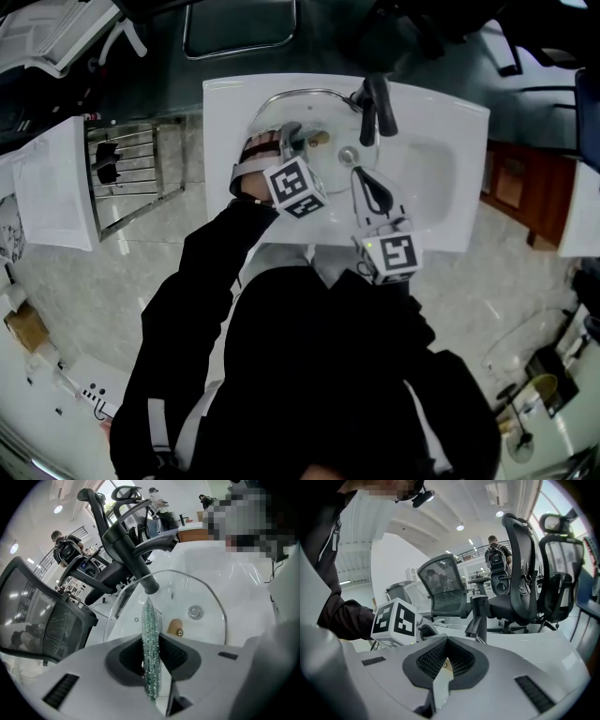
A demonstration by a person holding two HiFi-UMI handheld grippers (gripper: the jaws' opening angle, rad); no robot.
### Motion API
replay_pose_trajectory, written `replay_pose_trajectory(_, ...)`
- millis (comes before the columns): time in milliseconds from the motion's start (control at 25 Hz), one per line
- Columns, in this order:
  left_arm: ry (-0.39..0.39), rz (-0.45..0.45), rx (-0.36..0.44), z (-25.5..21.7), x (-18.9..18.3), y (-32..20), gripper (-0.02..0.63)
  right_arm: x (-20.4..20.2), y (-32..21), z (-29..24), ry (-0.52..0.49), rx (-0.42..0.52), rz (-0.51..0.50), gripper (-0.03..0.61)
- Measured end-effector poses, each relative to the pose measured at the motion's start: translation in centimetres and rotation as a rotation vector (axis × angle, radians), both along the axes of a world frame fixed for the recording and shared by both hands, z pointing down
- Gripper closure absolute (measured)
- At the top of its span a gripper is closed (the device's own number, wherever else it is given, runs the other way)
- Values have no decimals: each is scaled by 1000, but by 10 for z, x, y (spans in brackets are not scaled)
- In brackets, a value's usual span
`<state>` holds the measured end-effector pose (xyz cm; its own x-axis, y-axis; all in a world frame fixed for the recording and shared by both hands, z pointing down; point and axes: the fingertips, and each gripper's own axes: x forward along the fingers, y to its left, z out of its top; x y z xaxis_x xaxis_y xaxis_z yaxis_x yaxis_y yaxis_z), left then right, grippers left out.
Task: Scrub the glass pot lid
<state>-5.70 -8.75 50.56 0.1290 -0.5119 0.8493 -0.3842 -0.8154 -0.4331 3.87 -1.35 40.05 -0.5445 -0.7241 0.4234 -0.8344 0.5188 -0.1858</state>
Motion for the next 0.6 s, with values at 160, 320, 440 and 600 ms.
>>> replay_pose_trajectory(160,-15,16,6,3,3,5,538,0,1,2,2,-1,-1,589)
replay_pose_trajectory(320,-17,30,-5,8,8,12,538,0,1,6,17,-1,-10,590)
replay_pose_trajectory(440,-14,34,-16,13,11,16,539,1,3,6,21,-3,-9,589)
replay_pose_trajectory(600,-5,32,-29,17,13,20,540,2,5,8,19,-6,-4,589)
